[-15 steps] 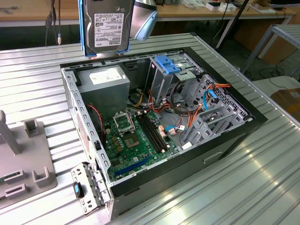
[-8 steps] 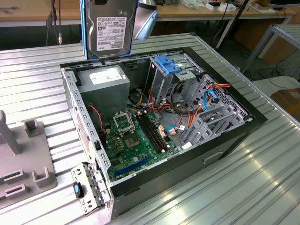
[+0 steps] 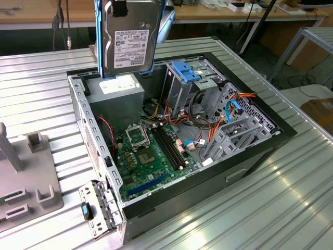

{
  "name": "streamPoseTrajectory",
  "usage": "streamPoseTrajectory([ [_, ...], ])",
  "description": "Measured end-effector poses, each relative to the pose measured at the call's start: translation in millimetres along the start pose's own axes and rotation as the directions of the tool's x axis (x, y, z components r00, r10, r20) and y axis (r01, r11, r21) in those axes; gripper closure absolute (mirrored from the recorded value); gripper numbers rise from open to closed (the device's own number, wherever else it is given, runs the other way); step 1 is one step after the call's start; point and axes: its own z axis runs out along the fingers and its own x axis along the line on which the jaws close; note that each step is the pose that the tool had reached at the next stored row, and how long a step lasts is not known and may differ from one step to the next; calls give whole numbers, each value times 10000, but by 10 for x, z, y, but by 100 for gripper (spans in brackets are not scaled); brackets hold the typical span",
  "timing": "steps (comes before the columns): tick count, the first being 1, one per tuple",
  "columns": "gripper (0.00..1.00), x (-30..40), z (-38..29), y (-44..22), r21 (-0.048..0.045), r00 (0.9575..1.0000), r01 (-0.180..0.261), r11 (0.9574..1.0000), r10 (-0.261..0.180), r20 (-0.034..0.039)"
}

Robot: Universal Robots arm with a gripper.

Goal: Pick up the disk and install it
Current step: 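Insert the disk into the insertion slot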

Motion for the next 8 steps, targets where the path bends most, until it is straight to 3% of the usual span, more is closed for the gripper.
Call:
streamPoseTrajectory([
  [2,63,64,3,-1,0,10000,0,10000,0,0],
  [5,63,220,11,-6,-1,10000,0,10000,0,-1],
  [8,63,483,23,-12,1,10000,-1,10000,1,1],
])
